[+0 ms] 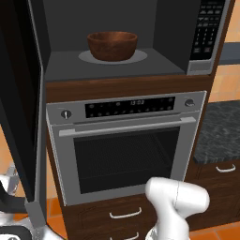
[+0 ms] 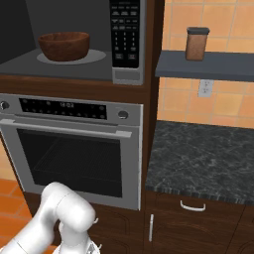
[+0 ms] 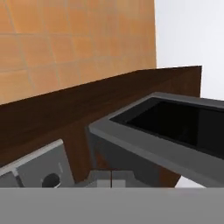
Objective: Open the microwave, place the bowl with waffle inside the microwave, then close the microwave door and turn it on.
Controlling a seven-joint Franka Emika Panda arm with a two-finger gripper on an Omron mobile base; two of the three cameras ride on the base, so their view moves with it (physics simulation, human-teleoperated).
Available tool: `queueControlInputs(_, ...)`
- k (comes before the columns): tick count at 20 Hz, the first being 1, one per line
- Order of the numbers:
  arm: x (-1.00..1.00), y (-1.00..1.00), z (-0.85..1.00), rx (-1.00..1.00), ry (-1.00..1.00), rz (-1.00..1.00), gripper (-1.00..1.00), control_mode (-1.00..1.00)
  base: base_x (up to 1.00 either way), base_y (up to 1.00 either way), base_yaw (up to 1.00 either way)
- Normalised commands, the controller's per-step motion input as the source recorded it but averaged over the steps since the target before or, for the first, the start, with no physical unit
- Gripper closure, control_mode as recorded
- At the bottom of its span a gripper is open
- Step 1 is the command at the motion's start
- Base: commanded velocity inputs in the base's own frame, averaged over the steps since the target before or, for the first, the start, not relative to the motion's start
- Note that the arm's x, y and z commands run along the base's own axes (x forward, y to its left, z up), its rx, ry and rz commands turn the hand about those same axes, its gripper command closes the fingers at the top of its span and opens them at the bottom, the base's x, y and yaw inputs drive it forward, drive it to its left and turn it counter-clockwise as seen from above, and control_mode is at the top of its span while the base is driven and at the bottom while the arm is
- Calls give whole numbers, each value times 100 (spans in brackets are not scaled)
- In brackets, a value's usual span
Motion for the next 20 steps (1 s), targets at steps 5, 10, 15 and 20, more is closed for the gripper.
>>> queueControlInputs(5, -2, 56, -7, -21, -30, 0, 100, -100, 0, 0, 0)
queueControlInputs(10, -34, 46, 61, -1, -31, -5, 100, -100, 0, 0, 0)
queueControlInputs(15, -35, 15, 79, 1, -11, -2, 100, -100, 0, 0, 0)
queueControlInputs(20, -50, -56, 57, 17, -6, -6, 100, -100, 0, 0, 0)
